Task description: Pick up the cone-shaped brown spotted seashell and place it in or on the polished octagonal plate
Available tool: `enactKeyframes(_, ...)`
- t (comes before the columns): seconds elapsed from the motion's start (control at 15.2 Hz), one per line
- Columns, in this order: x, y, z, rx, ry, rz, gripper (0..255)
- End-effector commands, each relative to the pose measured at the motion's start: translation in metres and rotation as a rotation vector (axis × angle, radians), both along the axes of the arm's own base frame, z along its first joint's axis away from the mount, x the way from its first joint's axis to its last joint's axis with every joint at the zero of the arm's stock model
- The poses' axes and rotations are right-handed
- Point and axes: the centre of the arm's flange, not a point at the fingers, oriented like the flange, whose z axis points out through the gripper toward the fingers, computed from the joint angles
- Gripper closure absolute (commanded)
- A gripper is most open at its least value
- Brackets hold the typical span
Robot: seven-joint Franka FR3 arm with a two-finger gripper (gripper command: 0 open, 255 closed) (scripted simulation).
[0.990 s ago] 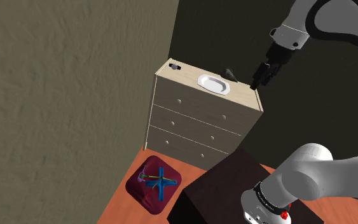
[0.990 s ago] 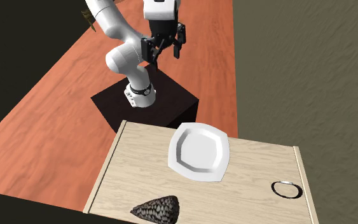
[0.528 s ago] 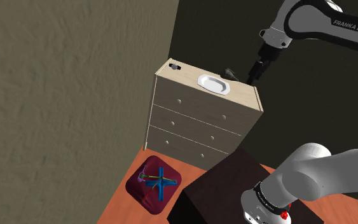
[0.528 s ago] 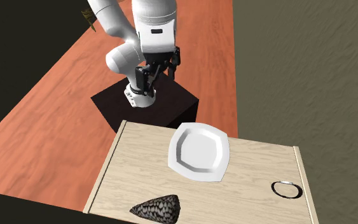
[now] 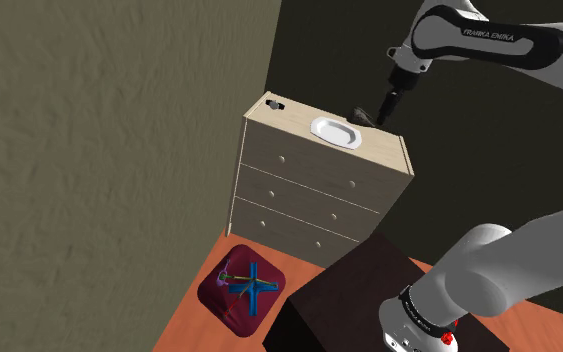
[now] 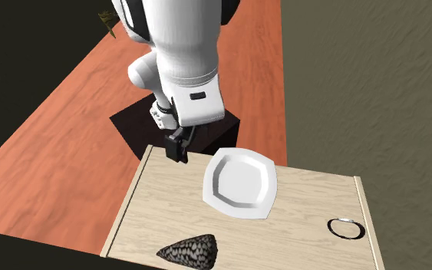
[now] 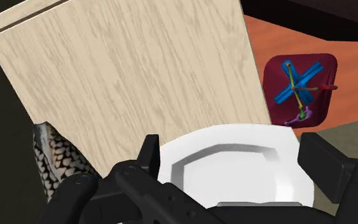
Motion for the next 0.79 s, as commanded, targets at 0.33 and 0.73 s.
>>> enactKeyframes(0.33, 0.076, -0.045, -0.018, -0.023, 0.013, 0.148, 0)
enactKeyframes(0.73, 0.146, -0.076, -0.034, -0.041, 0.024, 0.271, 0)
